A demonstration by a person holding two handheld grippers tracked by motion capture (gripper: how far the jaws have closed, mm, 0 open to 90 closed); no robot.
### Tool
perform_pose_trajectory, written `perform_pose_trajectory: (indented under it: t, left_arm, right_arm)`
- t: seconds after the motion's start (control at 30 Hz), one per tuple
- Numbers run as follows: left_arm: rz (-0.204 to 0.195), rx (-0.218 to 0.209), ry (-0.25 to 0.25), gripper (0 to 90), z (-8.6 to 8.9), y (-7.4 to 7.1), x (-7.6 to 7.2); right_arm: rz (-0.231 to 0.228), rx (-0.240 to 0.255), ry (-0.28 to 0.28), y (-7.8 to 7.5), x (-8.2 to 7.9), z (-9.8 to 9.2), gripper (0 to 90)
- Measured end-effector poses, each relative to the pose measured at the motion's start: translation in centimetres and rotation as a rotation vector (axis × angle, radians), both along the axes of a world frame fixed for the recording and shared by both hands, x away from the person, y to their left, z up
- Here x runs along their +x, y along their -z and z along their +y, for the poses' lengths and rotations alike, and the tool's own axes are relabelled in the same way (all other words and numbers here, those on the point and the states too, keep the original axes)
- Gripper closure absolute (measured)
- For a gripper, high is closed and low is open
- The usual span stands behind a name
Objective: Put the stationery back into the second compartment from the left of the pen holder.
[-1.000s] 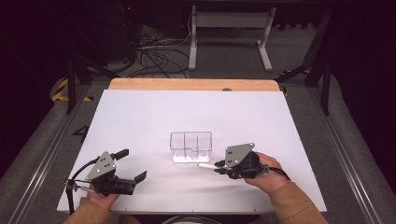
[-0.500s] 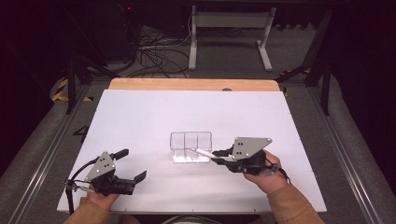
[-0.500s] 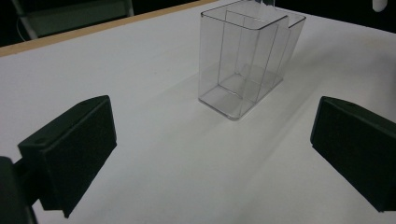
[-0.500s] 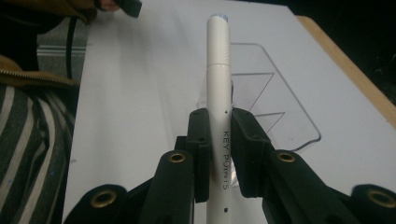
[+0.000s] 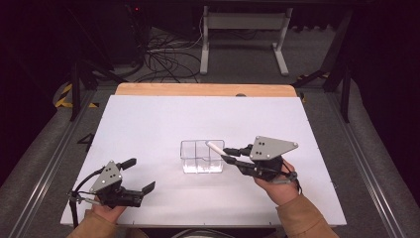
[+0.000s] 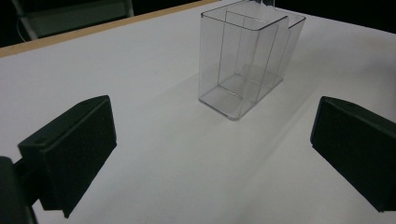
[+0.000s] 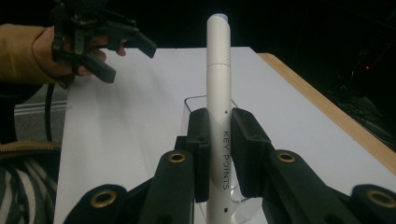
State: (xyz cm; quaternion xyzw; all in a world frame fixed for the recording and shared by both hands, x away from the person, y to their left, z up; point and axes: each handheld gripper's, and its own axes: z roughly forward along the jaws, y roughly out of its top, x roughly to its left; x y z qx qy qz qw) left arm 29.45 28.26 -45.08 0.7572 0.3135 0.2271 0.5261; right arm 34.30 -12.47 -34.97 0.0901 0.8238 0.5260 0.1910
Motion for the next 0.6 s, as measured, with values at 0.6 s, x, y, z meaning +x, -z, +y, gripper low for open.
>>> perform_pose_trajectory:
  t: [0.6]
  left_arm:
    - [-0.002,0.001,0.003,1.1,0.1,0.0,0.0]
  right_arm:
    - [-0.031,0.149,0.173,-0.6,0.3,2.0,78.4]
